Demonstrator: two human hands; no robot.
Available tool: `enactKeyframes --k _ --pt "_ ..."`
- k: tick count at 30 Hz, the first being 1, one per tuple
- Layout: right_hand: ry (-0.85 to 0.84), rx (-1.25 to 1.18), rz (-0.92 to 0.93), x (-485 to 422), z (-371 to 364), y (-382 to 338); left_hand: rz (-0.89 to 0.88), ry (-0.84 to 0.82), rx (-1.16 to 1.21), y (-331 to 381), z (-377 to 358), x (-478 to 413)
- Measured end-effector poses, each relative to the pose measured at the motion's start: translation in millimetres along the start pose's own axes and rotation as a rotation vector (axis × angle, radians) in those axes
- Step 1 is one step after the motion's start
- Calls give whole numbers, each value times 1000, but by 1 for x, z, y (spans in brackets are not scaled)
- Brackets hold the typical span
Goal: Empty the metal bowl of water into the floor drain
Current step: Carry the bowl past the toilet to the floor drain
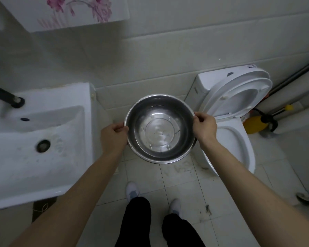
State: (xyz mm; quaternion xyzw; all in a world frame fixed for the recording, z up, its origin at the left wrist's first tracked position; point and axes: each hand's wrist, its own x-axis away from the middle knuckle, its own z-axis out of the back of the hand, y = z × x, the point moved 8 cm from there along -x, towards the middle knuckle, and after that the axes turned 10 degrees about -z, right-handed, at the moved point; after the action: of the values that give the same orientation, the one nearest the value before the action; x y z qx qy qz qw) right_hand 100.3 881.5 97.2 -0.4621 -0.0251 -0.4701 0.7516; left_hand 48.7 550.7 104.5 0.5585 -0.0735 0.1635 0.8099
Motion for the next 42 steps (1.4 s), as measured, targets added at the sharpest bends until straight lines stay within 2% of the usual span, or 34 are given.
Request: enactKeyframes --k 7,18,29,37,42 --pt "-4 -11 1 -31 -41 15 -8 44 -29 -38 -17 -33" --pt "8 -39 -5 -102 -110 56 -64 204 34 -107 -60 -92" --pt "14 -57 -29 -178 -176 127 -39 189 42 -212 -117 -140" --pt "32 -59 -17 -223 -222 190 -4 216 -17 -294 -155 -168" --pt "22 -55 -39 -246 -250 227 -4 178 -73 -337 -176 -180"
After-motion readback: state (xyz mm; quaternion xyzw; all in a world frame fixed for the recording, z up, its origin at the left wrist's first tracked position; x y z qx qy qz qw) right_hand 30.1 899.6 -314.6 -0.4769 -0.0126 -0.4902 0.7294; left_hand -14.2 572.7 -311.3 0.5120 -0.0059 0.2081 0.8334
